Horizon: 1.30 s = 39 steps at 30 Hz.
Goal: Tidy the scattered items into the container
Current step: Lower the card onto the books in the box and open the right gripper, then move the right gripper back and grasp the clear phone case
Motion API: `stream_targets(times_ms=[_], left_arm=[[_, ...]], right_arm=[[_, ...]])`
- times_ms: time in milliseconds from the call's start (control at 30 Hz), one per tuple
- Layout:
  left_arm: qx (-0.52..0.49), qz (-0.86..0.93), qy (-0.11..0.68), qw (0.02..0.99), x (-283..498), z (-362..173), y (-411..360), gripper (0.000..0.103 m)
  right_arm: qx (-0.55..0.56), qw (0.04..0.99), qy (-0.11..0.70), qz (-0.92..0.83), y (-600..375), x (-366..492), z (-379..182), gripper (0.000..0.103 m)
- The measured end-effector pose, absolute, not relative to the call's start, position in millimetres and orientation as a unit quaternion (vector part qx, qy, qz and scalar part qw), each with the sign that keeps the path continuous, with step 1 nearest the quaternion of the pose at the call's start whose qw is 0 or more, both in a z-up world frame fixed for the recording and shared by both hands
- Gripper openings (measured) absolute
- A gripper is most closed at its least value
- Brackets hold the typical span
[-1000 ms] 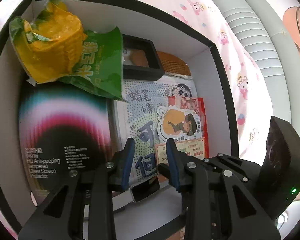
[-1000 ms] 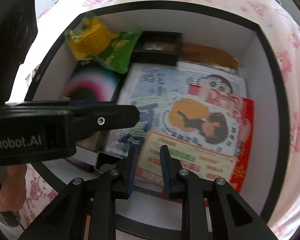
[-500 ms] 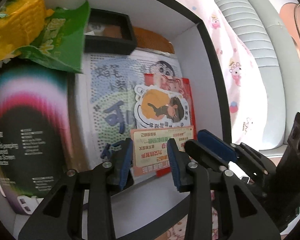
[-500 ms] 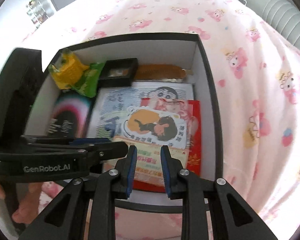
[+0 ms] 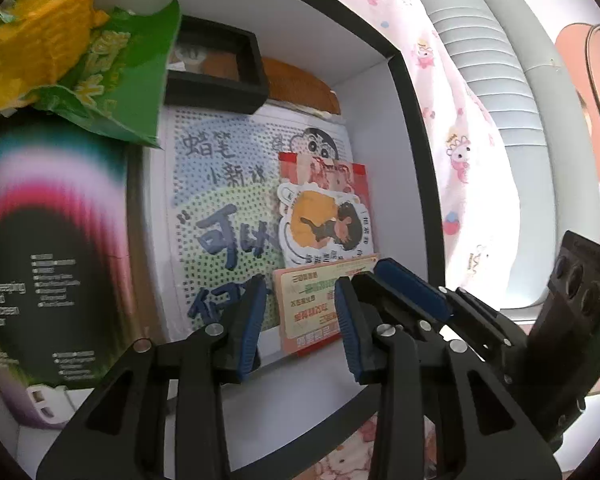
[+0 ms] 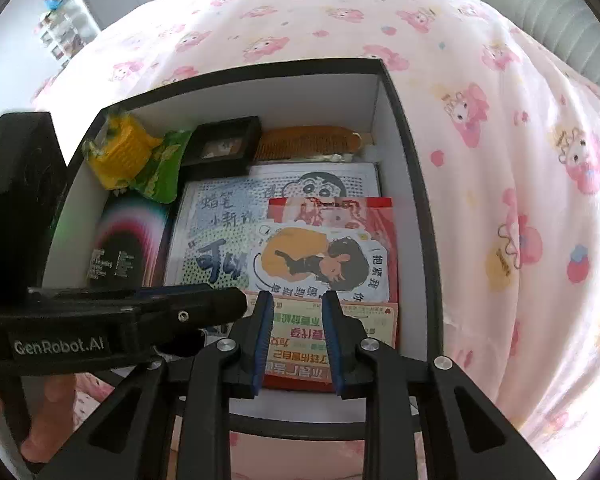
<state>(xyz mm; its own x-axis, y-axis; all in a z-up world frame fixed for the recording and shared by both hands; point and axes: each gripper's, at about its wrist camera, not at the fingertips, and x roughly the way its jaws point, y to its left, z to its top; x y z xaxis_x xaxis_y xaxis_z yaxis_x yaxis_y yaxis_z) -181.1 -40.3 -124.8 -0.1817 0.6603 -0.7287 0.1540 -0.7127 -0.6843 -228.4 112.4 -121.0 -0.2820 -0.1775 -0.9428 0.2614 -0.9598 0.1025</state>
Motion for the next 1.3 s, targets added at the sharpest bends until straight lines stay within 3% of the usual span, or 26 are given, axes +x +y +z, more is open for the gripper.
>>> stream_targets(times_ms=[233, 467, 700, 967, 1300], left_arm=[[-0.587, 0.695, -0.356, 0.213, -181, -114, -38, 0.038], [-0.523, 0.789, -0.255, 0.196, -145, -48, -22, 0.04], [-0.467, 0.845, -0.19, 0.181, -84, 1, -14, 0.042], [-0.439, 0.865, -0.183, 0.159, -21, 0, -55, 0.043], [-0.44, 0.863, -0.247, 0.029, 45, -18, -178, 0.041]], right_arm=[[0.57, 0.123, 0.032, -0.812, 114, -229, -116, 0.025], [0.513, 0.08, -0.014, -0.855, 133, -201, -91, 0.026], [0.468, 0.11, -0.039, -0.876, 123, -153, -54, 0.027], [0.438, 0.153, -0.012, -0.886, 93, -86, -20, 0.027], [0.47, 0.273, 0.027, -0.839, -22, -65, -40, 0.027]])
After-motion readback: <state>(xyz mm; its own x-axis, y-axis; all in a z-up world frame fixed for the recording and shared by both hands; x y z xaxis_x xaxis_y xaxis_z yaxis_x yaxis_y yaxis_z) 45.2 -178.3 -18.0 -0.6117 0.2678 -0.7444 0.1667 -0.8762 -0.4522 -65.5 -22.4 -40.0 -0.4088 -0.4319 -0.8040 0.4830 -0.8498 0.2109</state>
